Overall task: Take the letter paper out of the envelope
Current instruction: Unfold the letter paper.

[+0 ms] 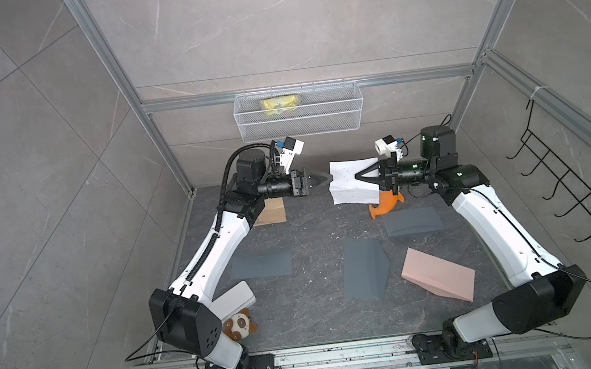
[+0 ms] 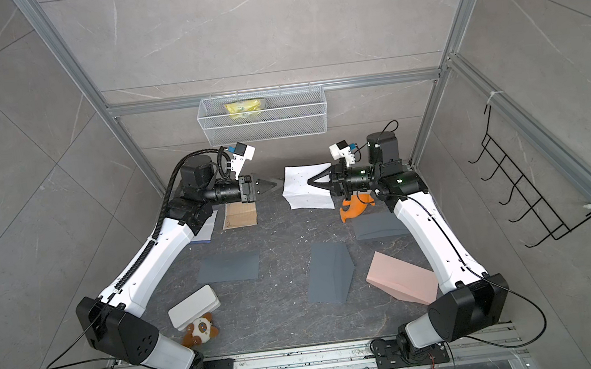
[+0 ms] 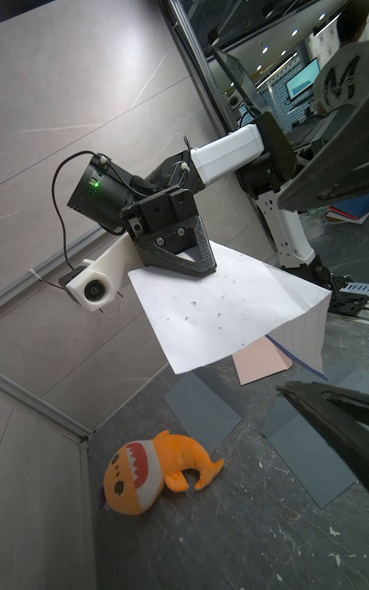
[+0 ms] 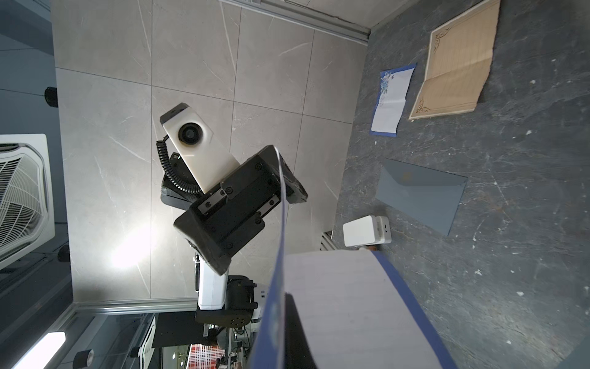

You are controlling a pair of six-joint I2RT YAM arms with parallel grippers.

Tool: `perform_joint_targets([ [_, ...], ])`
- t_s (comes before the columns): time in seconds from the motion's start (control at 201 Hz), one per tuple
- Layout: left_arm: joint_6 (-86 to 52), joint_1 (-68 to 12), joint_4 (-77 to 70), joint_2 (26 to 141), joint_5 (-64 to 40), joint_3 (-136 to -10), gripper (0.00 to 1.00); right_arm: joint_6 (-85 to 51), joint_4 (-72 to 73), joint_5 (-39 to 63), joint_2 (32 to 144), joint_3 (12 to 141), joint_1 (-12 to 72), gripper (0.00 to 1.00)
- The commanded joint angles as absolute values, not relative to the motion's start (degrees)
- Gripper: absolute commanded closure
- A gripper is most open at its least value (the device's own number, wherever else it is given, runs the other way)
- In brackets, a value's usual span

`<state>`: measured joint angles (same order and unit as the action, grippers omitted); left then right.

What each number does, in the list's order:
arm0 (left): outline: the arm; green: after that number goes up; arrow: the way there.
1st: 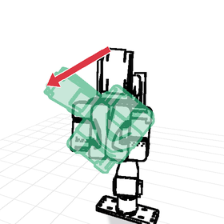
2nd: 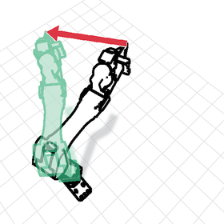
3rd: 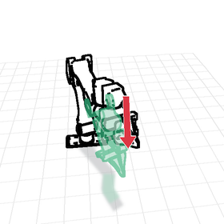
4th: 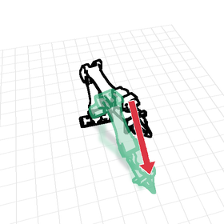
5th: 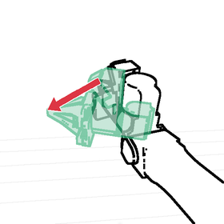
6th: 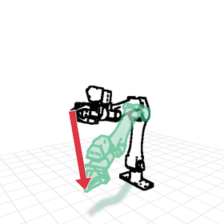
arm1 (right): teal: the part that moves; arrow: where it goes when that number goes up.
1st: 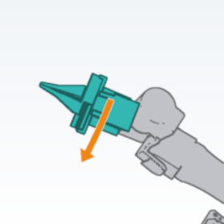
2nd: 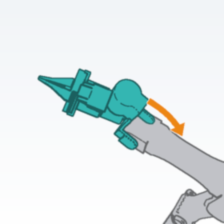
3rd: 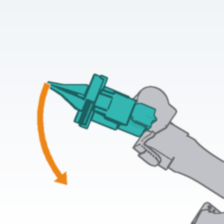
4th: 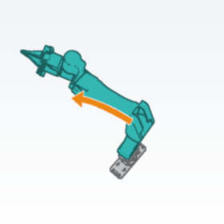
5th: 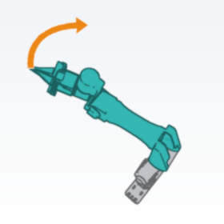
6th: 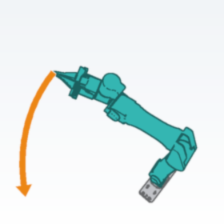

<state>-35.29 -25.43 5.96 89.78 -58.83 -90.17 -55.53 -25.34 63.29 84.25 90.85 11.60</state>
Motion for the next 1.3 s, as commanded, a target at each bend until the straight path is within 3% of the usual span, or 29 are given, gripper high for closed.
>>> perform_joint_targets([
  [0.0, -37.51, -25.92, -0.13, 89.91, -64.42, -90.01, 0.14, -57.24, -20.92, 67.18, 84.88, 90.64, 11.61, 1.00],
  [0.348, -41.43, -29.28, -2.81, 91.84, -66.01, -91.78, 0.23, -63.59, -12.32, 67.85, 85.94, 88.62, 12.39, 1.00],
  [0.488, -42.40, -29.54, -2.90, 92.19, -65.49, -92.06, 0.38, -65.36, -9.67, 67.70, 86.29, 87.90, 12.37, 1.00],
  [0.672, -43.07, -29.70, -1.32, 93.33, -64.19, -92.90, 0.68, -66.79, -7.33, 67.62, 86.69, 87.39, 12.60, 1.00],
  [0.801, -42.81, -29.68, -0.21, 93.56, -62.43, -93.21, 0.76, -66.94, -6.95, 67.76, 86.65, 87.21, 12.69, 1.00],
  [0.97, -42.81, -29.68, 1.44, 94.35, -61.03, -94.21, 0.79, -66.69, -6.73, 67.82, 86.31, 86.54, 12.83, 1.00],
  [1.264, -41.28, -29.65, 5.82, 95.01, -59.73, -95.10, 1.00, -62.28, -11.05, 65.01, 85.45, 86.19, 12.89, 1.00],
  [1.299, -40.98, -29.70, 6.49, 94.92, -59.44, -95.10, 1.00, -61.78, -11.12, 64.51, 85.28, 86.13, 12.85, 0.93],
])
